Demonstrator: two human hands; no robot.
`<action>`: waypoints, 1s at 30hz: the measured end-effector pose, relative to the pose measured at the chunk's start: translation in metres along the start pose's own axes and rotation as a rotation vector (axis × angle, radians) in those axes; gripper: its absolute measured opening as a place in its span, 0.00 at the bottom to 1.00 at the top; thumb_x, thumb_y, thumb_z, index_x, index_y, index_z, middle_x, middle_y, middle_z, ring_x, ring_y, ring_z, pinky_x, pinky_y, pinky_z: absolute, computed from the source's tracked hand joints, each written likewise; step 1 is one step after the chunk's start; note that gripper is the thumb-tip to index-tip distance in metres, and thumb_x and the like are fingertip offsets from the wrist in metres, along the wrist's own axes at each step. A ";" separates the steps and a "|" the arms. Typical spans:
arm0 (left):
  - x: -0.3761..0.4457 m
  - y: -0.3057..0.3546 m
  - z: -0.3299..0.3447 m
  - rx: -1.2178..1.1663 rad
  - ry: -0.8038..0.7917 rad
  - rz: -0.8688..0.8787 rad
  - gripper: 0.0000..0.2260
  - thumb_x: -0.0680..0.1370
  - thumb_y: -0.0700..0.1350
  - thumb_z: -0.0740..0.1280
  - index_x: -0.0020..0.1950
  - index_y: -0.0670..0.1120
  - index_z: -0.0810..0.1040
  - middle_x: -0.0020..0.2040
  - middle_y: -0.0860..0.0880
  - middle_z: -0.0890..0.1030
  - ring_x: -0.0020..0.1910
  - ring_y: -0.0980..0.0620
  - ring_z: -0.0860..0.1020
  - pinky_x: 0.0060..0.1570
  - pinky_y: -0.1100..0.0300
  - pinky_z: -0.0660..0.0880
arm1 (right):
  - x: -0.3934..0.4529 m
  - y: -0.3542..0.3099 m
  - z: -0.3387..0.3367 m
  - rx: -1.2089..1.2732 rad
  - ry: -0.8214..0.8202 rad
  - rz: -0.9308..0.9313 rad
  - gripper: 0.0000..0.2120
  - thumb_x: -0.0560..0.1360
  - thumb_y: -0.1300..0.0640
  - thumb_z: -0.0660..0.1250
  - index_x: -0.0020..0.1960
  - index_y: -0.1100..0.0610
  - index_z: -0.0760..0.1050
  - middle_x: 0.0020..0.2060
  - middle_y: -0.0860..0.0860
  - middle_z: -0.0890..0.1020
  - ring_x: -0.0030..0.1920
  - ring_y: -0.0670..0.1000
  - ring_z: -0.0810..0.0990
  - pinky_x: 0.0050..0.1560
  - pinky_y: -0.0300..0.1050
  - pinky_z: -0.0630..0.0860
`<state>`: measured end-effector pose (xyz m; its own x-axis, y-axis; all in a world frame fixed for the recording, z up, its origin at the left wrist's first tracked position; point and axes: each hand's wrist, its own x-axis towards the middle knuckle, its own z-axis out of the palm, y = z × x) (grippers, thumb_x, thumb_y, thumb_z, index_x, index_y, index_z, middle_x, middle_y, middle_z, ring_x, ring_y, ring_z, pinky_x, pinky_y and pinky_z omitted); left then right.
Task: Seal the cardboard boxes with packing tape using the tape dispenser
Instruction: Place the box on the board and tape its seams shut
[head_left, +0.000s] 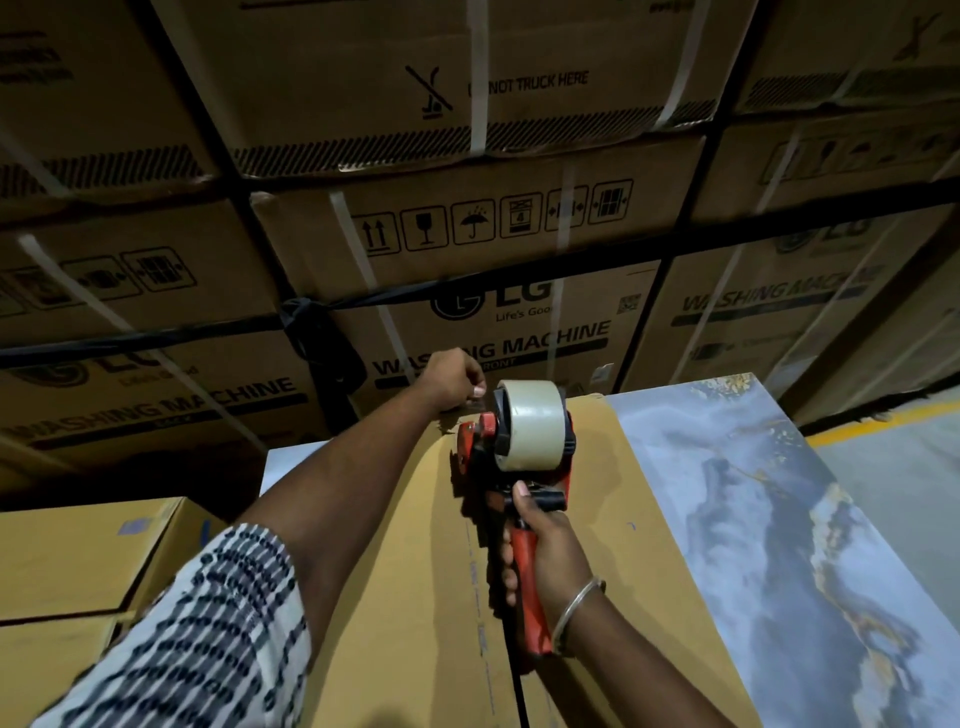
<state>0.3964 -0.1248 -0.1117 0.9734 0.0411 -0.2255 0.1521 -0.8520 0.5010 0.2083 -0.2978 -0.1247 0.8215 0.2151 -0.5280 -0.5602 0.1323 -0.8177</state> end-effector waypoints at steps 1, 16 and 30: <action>-0.001 0.000 0.002 -0.006 -0.001 0.006 0.06 0.78 0.36 0.69 0.48 0.45 0.84 0.49 0.49 0.80 0.49 0.52 0.77 0.44 0.59 0.74 | 0.000 -0.001 0.000 -0.006 0.000 0.005 0.26 0.78 0.37 0.63 0.35 0.60 0.71 0.27 0.56 0.71 0.22 0.52 0.67 0.26 0.41 0.64; -0.004 -0.019 0.022 -0.100 -0.034 0.003 0.05 0.78 0.37 0.69 0.48 0.46 0.83 0.49 0.48 0.81 0.50 0.51 0.78 0.40 0.60 0.71 | 0.004 -0.004 0.005 -0.065 0.057 0.049 0.27 0.80 0.38 0.63 0.33 0.58 0.69 0.26 0.55 0.71 0.22 0.52 0.67 0.26 0.41 0.64; -0.046 -0.056 0.021 -0.052 0.040 0.068 0.07 0.76 0.52 0.67 0.43 0.55 0.85 0.41 0.55 0.83 0.46 0.48 0.81 0.47 0.53 0.77 | 0.005 -0.006 0.010 -0.126 0.074 0.094 0.28 0.80 0.38 0.62 0.31 0.57 0.65 0.25 0.54 0.70 0.21 0.52 0.66 0.26 0.39 0.63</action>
<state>0.3392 -0.0900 -0.1470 0.9876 0.0053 -0.1568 0.0929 -0.8253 0.5569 0.2146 -0.2877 -0.1204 0.7745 0.1486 -0.6149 -0.6208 -0.0081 -0.7839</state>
